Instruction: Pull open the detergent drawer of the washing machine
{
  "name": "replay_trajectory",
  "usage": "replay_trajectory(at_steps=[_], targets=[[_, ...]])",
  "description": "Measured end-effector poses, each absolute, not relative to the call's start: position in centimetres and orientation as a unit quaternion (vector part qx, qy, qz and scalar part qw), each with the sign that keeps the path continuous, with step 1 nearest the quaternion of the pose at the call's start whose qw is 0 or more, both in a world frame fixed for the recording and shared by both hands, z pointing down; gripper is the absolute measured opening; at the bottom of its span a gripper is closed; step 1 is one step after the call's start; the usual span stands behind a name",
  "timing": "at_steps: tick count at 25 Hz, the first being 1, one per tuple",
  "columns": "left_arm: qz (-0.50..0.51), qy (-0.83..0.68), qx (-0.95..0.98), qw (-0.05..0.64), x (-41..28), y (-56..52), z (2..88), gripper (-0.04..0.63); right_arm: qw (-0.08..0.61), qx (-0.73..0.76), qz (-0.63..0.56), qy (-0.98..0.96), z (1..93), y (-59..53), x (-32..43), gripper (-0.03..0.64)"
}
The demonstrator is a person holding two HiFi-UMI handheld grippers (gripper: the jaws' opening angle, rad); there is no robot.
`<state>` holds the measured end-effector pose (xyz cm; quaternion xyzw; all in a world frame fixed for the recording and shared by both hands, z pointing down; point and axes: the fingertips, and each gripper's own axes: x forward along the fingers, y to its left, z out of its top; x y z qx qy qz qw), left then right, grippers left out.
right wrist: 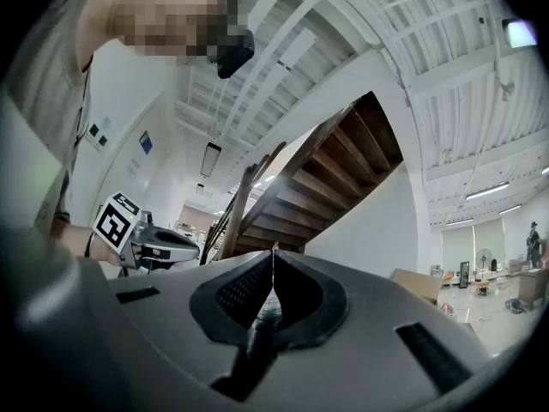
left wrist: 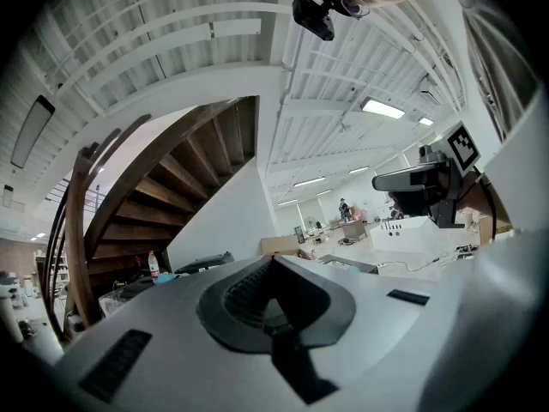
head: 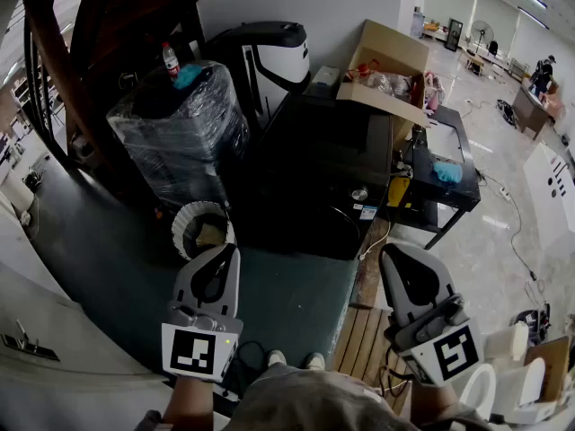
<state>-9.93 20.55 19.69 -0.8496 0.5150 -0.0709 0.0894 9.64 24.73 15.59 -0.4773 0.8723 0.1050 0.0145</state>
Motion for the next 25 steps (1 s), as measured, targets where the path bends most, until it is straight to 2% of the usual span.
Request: replay_trajectory(at_steps=[15,21,22,23,25], targets=[[-0.077,0.523,-0.844,0.089,-8.7,20.9,19.9,0.015,0.026,-0.477,0.085,0.875,16.4,24.8,11.6,0.034],[-0.065,0.545,-0.829,0.110,-8.7,20.4,19.5,0.025,0.019,-0.474,0.080,0.877,16.9,24.9,12.6,0.034],[-0.060,0.548,-0.827,0.109,-8.6,20.3,19.4,0.146,0.018,-0.473,0.079,0.877,17.1,24.9,12.8,0.032],[-0.058,0.550,-0.826,0.108,-8.4,20.2,19.4,0.323,0.018,-0.472,0.076,0.878,17.3,25.0,13.0,0.034],[-0.059,0.554,-0.823,0.111,-8.0,20.2,19.4,0.353,0.023,-0.471,0.070,0.879,17.6,25.1,13.4,0.034]])
